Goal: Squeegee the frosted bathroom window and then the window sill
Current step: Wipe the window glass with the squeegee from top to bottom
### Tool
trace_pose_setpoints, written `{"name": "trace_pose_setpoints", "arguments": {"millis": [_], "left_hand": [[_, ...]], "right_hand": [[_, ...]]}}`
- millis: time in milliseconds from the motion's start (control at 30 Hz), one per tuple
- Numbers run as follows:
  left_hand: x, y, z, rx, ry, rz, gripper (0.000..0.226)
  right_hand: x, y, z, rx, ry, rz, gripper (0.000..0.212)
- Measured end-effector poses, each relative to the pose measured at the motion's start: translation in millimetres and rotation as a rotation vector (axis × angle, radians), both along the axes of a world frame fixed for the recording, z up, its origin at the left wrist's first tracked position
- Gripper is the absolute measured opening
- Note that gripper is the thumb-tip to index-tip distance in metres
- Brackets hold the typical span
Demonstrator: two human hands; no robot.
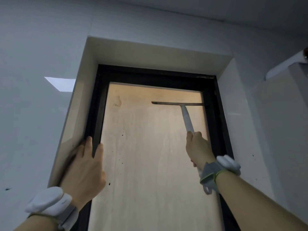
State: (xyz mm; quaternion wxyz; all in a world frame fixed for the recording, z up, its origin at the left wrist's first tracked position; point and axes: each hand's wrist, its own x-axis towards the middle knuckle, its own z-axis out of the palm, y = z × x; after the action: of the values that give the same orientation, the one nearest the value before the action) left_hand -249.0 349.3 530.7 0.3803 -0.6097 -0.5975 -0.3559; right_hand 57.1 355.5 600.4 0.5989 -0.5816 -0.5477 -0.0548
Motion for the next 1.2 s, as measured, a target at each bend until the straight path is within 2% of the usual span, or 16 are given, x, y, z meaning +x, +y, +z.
{"name": "trace_pose_setpoints", "arguments": {"millis": [100,200,400,567,633,800,933,1067,1200], "left_hand": [[-0.4,0.0,0.5,-0.014,-0.018,0.0,0.069],[-2.5,-0.4,1.7,-0.013,-0.01,-0.002,0.068],[-2.5,2.0,1.2,-0.031,0.019,0.007,0.062],[-1.9,3.0,-0.3,-0.018,0.013,0.004,0.061],[-0.1,3.7,-2.8,-0.005,0.012,0.017,0.063],[-2.4,1.4,0.4,0.03,-0.004,0.013,0.06],[-0.6,0.6,-2.0,0.015,-0.018,-0.019,0.066],[1.0,-6.7,-5.9,-0.001,-0.079,-0.072,0.067],[-0.4,-7.3,-10.8,-0.031,-0.097,-0.111,0.064]], "right_hand": [[2.7,0.8,-33.5,-0.016,0.008,0.019,0.043],[4.4,-6.8,-38.4,-0.042,0.011,0.01,0.043],[-10.6,-23.7,3.5,0.017,-0.064,-0.038,0.043],[-12.3,-21.7,48.1,0.002,-0.019,-0.08,0.049],[-10.3,-16.6,40.8,-0.004,-0.013,-0.081,0.047],[-10.9,-0.6,-27.8,0.009,0.006,-0.039,0.039],[-13.7,-1.1,-68.9,-0.004,0.03,-0.006,0.036],[-7.4,-10.1,-76.6,-0.04,0.013,-0.015,0.037],[-1.3,-21.5,-57.6,-0.055,0.017,-0.003,0.041]]}}
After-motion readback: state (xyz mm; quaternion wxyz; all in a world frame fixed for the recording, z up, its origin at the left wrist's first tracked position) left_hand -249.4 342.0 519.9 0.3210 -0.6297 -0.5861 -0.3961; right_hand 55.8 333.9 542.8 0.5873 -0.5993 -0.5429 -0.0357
